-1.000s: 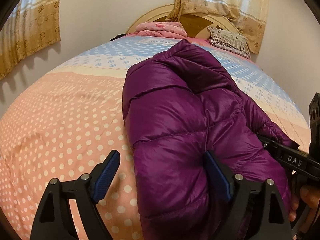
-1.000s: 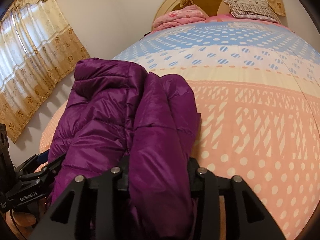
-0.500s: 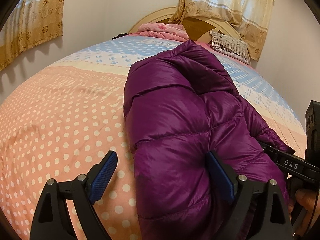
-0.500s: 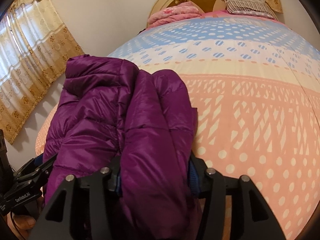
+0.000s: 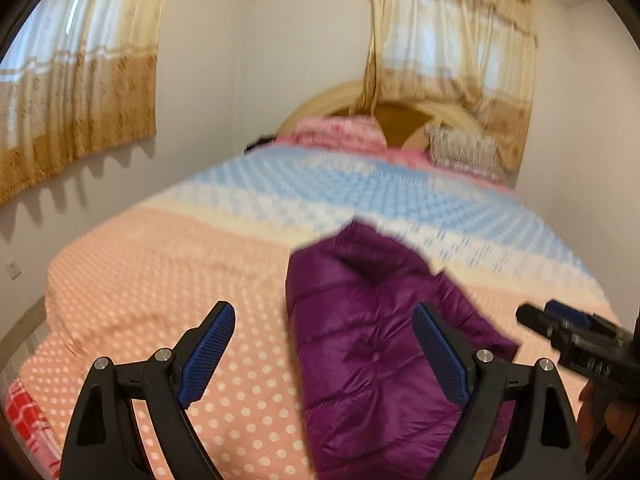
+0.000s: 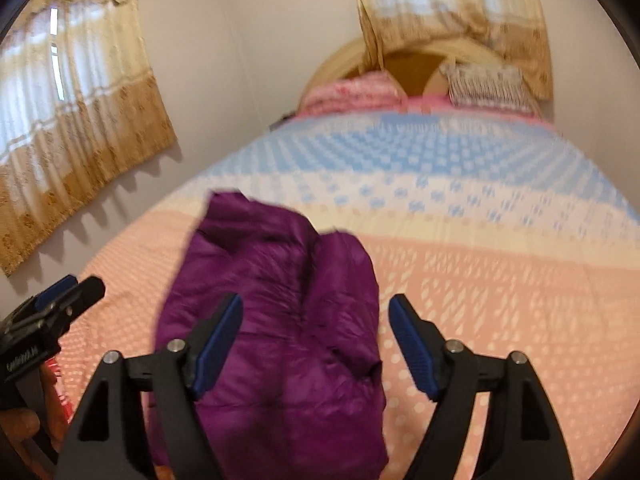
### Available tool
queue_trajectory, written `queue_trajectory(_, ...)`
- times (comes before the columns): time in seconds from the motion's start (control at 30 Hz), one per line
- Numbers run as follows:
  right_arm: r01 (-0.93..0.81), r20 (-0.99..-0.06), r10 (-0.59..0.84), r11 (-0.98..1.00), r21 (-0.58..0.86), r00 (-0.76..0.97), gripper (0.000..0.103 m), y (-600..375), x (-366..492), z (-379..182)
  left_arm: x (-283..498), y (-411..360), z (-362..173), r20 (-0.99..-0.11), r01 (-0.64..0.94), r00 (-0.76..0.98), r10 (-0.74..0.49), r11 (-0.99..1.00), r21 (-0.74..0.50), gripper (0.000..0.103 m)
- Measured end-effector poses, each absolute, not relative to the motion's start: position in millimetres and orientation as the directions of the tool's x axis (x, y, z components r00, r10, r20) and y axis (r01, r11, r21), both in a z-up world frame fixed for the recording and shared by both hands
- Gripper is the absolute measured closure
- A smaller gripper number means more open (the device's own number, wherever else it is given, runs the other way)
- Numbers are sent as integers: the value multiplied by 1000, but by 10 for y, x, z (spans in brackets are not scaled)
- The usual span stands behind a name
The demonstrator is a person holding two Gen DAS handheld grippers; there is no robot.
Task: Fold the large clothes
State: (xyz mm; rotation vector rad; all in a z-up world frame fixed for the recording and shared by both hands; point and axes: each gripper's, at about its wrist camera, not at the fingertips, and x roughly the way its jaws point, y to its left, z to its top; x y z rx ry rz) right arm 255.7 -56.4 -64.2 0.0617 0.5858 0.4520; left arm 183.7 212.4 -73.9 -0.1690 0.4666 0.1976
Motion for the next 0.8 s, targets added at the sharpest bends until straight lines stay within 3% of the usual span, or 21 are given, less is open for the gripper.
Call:
queue_trajectory(0.13, -435, -462, 449, 889, 144, 765, 18, -471, 2240, -341, 1515, 2100, -368, -377, -208, 915, 143, 968, -138, 12)
queue_trajectory(0.37, -442, -392, 456, 887, 132, 799, 13, -465, 2033, -137, 1297, 1995, -66, -306, -167, 945, 117, 975, -145, 12)
queue_trajectory(0.8, -456, -385, 474, 878, 144, 792, 13, -553, 1935, -135, 1297, 2005, -95, -310, -161, 944, 108, 975, -150, 12)
